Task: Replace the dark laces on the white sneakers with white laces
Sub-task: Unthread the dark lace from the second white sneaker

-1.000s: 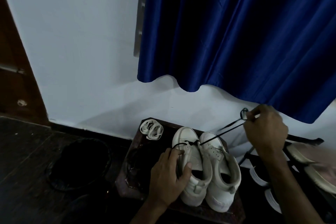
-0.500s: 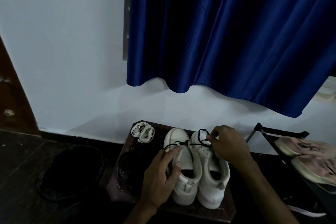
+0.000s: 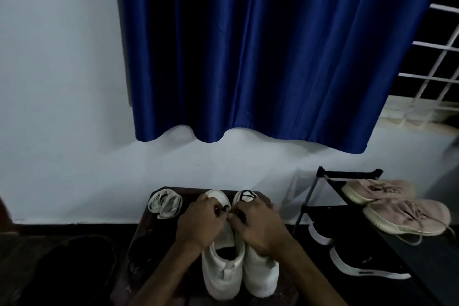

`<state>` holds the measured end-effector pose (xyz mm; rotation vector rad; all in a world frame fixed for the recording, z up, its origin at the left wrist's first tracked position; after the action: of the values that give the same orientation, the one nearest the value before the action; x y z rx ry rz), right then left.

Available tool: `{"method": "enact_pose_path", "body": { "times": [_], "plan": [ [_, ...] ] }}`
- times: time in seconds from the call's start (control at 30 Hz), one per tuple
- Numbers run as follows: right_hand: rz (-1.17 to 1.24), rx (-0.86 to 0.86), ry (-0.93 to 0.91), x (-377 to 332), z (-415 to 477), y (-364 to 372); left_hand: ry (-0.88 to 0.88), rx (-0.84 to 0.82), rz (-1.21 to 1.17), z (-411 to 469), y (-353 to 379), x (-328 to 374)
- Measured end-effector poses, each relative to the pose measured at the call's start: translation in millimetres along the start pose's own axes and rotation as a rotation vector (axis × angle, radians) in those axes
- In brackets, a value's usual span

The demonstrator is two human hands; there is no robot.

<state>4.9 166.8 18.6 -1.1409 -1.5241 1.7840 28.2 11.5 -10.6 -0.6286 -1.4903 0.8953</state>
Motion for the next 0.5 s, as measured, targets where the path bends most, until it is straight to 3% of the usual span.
{"method": "enact_pose_path", "body": {
  "times": [0.13, 0.27, 0.5],
  "plan": [
    [-0.078, -0.021, -0.066, 3, -5, 4, -0.035, -0.054, 0.021, 3, 1, 0],
    [0.014, 0.047, -0.07, 5, -4, 8, -0.07, -0.128, -0.025, 5, -3, 1],
    [0.069, 0.101, -0.066, 8, -2, 9, -0.06, -0.077, 0.113, 17, -11, 10]
  ]
}}
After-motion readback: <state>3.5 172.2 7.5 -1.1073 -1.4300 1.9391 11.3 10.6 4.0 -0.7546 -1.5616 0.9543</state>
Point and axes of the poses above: each hand's wrist, its own z-axis towards the middle knuckle, its own y-axis out of the palm, x = y × z, the point moved 1 cm from there along z, towards the middle knuckle, and after that the axes turned 8 degrees about -x, right-handed, at the moved point
